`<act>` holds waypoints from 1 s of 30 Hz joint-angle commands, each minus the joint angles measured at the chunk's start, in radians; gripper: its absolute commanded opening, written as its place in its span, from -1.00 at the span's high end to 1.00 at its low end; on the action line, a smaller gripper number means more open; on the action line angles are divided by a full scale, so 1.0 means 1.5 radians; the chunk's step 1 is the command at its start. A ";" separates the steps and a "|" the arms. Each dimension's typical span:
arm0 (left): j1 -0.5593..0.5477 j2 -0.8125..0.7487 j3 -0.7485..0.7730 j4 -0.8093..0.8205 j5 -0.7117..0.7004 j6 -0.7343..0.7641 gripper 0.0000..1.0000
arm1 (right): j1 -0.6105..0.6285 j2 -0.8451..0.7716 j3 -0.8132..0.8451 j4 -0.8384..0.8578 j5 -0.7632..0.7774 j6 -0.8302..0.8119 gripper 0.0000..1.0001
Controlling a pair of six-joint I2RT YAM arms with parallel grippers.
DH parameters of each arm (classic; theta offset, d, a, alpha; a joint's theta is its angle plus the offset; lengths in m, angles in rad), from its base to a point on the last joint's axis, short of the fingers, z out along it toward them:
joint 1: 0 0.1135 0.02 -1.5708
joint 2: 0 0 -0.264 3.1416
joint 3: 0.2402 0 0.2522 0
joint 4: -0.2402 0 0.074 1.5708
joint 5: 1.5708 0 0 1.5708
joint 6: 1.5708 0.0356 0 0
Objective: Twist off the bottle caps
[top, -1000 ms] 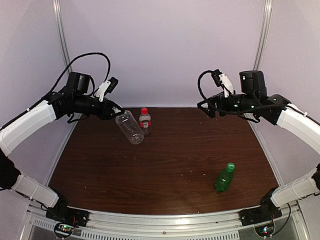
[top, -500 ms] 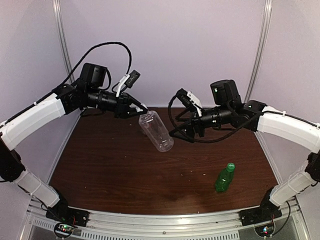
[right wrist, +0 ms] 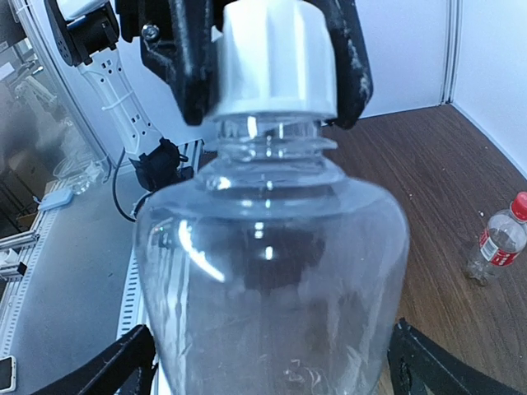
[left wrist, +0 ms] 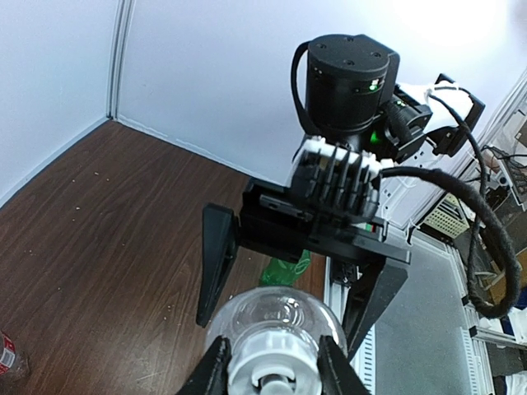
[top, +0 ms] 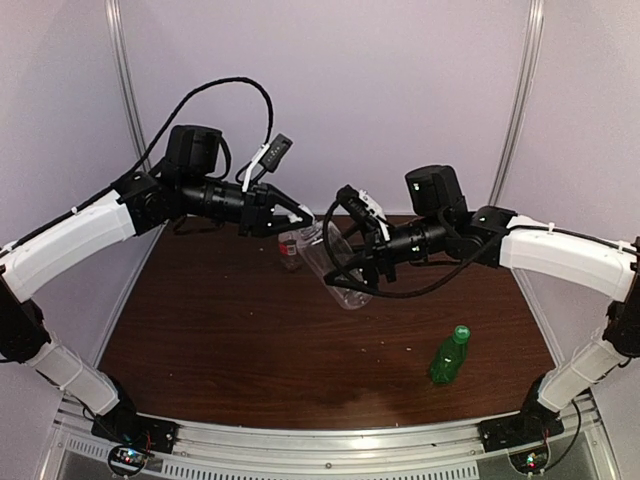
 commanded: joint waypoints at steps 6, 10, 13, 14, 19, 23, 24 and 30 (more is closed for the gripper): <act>-0.011 0.004 -0.012 0.063 0.021 -0.025 1.00 | 0.015 0.028 -0.004 0.063 -0.017 0.028 -0.44; -0.011 -0.001 -0.018 0.064 0.008 -0.022 1.00 | 0.015 0.022 -0.013 0.075 -0.020 0.029 -0.18; -0.011 -0.012 -0.037 0.084 0.001 -0.026 0.83 | 0.015 0.014 -0.031 0.101 -0.029 0.039 -0.04; -0.011 -0.017 -0.050 0.104 0.000 -0.035 0.72 | 0.015 0.011 -0.038 0.114 -0.033 0.046 -0.01; -0.011 -0.059 -0.147 0.295 0.000 -0.101 0.01 | 0.018 0.003 -0.077 0.190 -0.070 0.099 0.09; -0.011 -0.079 -0.198 0.375 -0.006 -0.127 -0.39 | 0.018 -0.001 -0.098 0.224 -0.093 0.122 0.11; -0.011 -0.081 -0.206 0.391 -0.003 -0.132 -0.47 | 0.019 -0.001 -0.101 0.232 -0.100 0.127 0.11; -0.011 -0.079 -0.240 0.456 0.008 -0.157 -0.55 | 0.022 0.008 -0.117 0.280 -0.149 0.153 0.12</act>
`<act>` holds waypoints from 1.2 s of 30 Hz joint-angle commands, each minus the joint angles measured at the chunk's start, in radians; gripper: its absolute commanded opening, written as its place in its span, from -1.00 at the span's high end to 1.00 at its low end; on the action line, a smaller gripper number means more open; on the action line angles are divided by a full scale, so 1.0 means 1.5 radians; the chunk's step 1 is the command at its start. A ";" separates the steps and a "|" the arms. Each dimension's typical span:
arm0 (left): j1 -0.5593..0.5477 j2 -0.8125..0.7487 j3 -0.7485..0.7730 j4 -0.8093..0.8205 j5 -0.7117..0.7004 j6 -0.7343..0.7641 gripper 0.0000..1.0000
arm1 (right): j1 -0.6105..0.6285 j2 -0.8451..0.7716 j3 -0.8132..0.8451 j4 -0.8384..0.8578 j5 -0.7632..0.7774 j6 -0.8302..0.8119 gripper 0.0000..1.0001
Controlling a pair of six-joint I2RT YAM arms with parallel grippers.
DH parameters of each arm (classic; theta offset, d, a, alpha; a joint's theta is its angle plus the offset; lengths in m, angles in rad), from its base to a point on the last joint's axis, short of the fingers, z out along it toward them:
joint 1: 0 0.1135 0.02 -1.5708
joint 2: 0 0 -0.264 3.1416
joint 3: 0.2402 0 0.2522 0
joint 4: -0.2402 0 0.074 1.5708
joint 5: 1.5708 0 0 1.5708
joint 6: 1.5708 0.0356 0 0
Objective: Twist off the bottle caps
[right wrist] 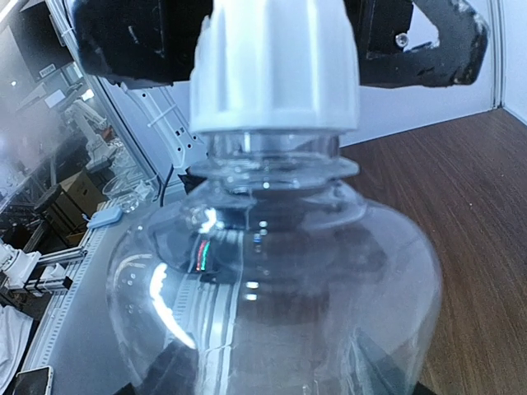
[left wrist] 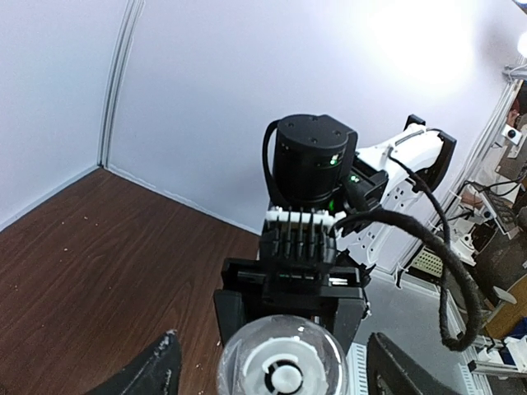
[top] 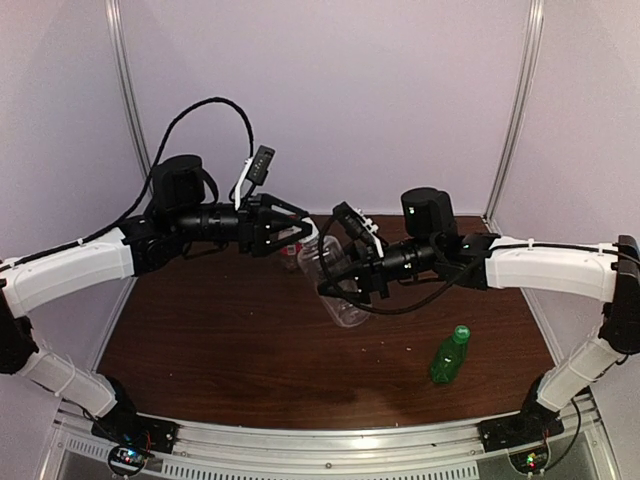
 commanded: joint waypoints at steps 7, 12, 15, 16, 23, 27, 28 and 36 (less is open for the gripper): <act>-0.002 0.006 -0.019 0.135 0.028 -0.050 -0.10 | 0.008 -0.016 -0.010 0.077 -0.057 0.034 0.14; -0.002 0.019 -0.015 0.132 0.039 -0.059 0.06 | 0.008 -0.013 -0.007 0.079 -0.041 0.041 0.17; -0.002 0.025 -0.015 0.132 0.045 -0.065 0.11 | 0.008 -0.010 -0.001 0.069 -0.019 0.040 0.20; -0.002 0.024 -0.015 0.132 0.046 -0.065 0.16 | 0.008 -0.009 0.001 0.064 -0.016 0.039 0.20; -0.004 0.027 -0.012 0.115 0.024 -0.076 0.65 | 0.008 -0.011 0.015 0.043 0.039 0.035 0.26; -0.009 0.029 0.017 0.030 -0.068 -0.079 1.00 | 0.008 -0.013 0.033 0.006 0.146 0.023 0.29; -0.011 0.030 0.029 -0.002 -0.101 -0.082 1.00 | 0.008 -0.012 0.036 -0.004 0.176 0.019 0.29; -0.059 0.051 0.109 -0.182 -0.378 -0.154 1.00 | 0.017 -0.007 0.041 -0.033 0.398 -0.009 0.32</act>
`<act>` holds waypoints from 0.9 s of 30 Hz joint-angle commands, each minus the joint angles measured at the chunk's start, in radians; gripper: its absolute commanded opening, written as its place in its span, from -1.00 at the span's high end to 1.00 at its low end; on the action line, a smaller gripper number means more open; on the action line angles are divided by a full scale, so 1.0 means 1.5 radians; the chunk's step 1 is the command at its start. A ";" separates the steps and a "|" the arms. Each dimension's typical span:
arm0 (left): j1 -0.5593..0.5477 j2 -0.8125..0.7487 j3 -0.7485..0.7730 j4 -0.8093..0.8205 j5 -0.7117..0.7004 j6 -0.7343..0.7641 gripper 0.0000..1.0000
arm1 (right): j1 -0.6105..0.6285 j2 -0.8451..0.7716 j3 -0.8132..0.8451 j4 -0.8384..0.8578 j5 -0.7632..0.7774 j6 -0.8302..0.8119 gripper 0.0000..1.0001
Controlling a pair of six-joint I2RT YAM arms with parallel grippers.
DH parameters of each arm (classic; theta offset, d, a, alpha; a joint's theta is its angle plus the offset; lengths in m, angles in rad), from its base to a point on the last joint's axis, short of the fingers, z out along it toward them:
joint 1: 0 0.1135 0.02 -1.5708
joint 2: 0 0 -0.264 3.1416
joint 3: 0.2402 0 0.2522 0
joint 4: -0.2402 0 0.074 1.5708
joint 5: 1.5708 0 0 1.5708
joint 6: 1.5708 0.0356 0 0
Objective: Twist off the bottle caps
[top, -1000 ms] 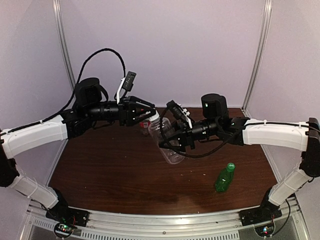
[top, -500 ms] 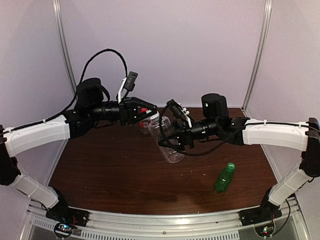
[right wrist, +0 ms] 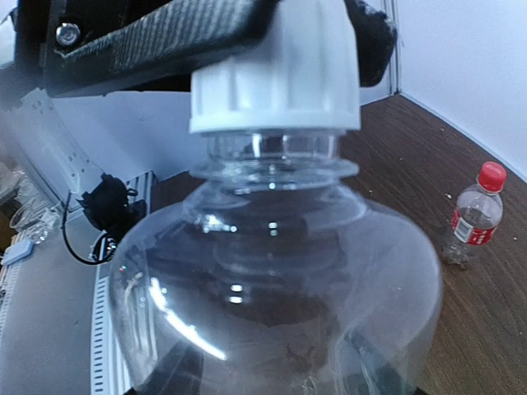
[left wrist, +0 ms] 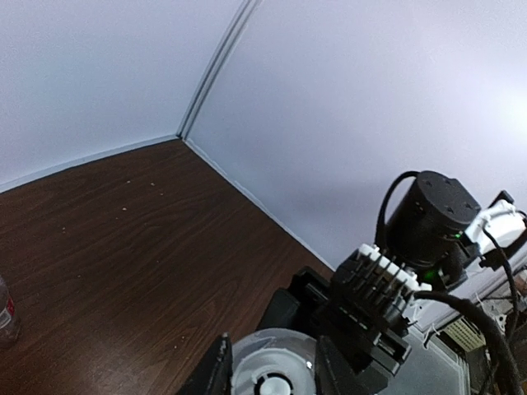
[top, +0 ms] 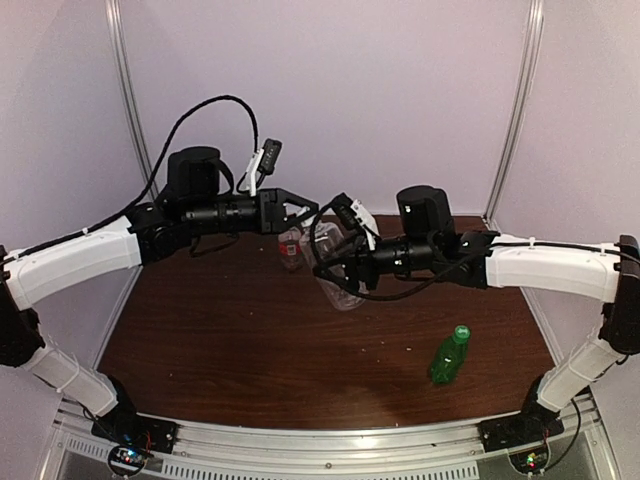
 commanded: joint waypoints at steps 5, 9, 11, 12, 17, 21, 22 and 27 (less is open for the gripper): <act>-0.052 0.036 0.062 -0.116 -0.230 -0.058 0.97 | 0.016 -0.001 0.025 -0.017 0.231 -0.025 0.32; -0.053 0.021 0.044 -0.090 -0.226 -0.034 0.57 | 0.016 -0.005 0.026 -0.021 0.207 -0.033 0.30; -0.052 0.006 0.035 -0.071 -0.205 0.002 0.31 | 0.015 -0.008 0.025 -0.033 0.182 -0.040 0.26; -0.051 -0.001 0.033 -0.065 -0.191 0.023 0.17 | 0.015 -0.010 0.025 -0.038 0.166 -0.045 0.24; -0.049 -0.047 0.023 -0.063 -0.123 0.135 -0.45 | 0.013 -0.023 0.019 -0.053 0.073 -0.078 0.19; -0.043 -0.088 0.006 -0.082 -0.102 0.204 -0.81 | 0.011 -0.036 0.013 -0.064 -0.019 -0.099 0.14; -0.042 -0.097 0.002 -0.085 -0.091 0.219 -0.83 | 0.011 -0.038 0.013 -0.069 -0.045 -0.104 0.11; -0.039 -0.122 -0.010 -0.088 0.020 0.281 -0.84 | 0.010 -0.048 0.011 -0.071 -0.165 -0.116 0.06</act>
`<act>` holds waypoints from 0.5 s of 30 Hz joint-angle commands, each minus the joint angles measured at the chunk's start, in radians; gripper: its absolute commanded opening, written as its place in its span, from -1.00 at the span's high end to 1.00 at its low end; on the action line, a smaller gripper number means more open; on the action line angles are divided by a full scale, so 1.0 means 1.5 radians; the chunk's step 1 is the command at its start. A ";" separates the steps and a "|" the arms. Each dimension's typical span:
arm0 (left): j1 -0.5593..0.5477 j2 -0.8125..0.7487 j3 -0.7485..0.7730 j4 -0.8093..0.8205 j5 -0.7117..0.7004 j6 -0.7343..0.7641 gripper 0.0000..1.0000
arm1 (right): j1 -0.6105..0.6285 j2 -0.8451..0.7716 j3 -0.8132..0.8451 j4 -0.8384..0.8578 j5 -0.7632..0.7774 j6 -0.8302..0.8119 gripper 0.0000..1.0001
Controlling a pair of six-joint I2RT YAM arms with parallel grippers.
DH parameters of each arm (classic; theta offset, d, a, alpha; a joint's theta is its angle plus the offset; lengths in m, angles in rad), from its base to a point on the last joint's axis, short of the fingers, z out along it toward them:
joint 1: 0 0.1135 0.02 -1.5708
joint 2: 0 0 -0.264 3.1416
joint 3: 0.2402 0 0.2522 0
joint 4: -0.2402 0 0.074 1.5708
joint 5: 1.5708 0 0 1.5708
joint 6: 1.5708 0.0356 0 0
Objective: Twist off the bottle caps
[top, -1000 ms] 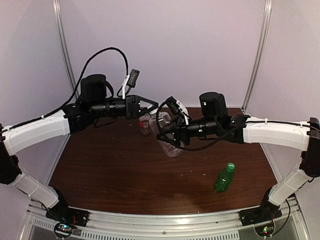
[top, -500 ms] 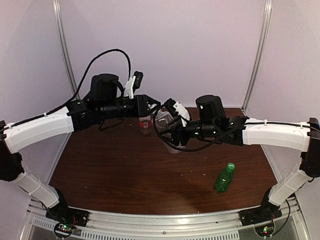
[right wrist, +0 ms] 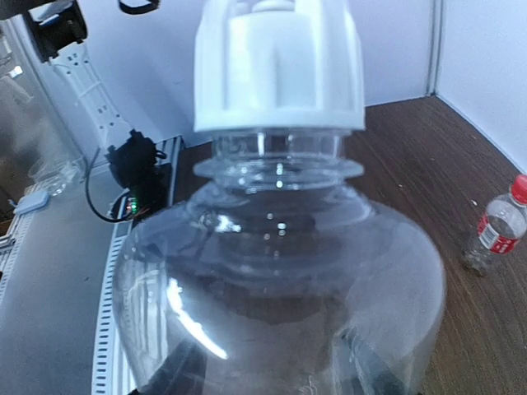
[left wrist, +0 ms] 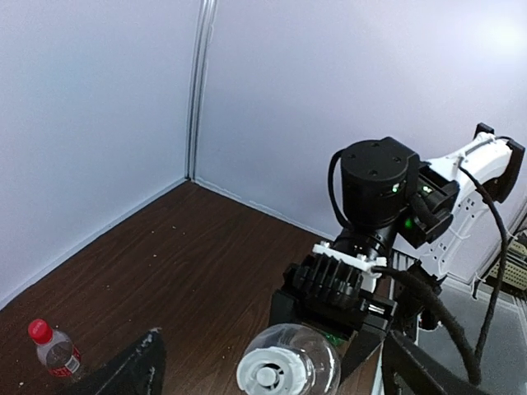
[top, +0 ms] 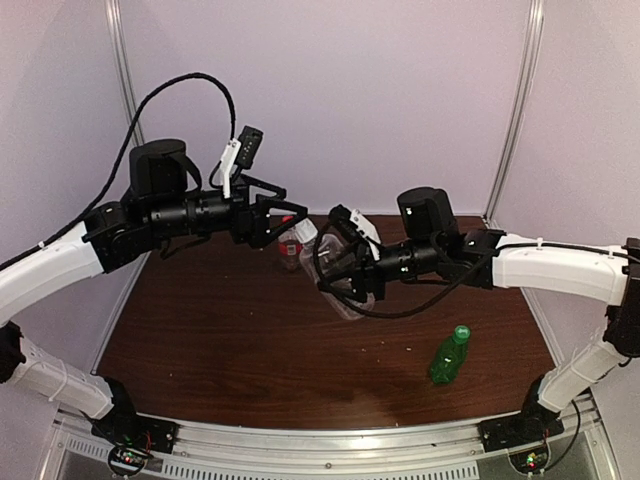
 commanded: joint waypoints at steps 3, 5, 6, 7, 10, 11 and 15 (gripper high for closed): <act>0.004 -0.018 -0.020 0.024 0.199 0.103 -0.82 | -0.003 -0.027 0.012 0.009 -0.201 -0.019 0.06; 0.004 -0.020 -0.028 0.050 0.246 0.109 -0.81 | -0.003 -0.025 0.014 0.017 -0.248 -0.014 0.06; 0.004 -0.020 -0.033 0.062 0.264 0.111 -0.80 | -0.003 -0.024 0.014 0.026 -0.266 -0.009 0.06; 0.004 -0.020 -0.038 0.073 0.279 0.112 -0.78 | -0.003 -0.023 0.013 0.035 -0.282 -0.003 0.06; 0.004 -0.014 -0.047 0.101 0.314 0.113 -0.74 | -0.003 -0.020 0.012 0.064 -0.317 0.015 0.06; 0.004 -0.010 -0.050 0.112 0.322 0.110 -0.72 | -0.003 -0.018 0.012 0.074 -0.325 0.021 0.06; 0.004 0.013 -0.052 0.143 0.351 0.091 -0.57 | -0.004 -0.007 0.012 0.099 -0.347 0.031 0.06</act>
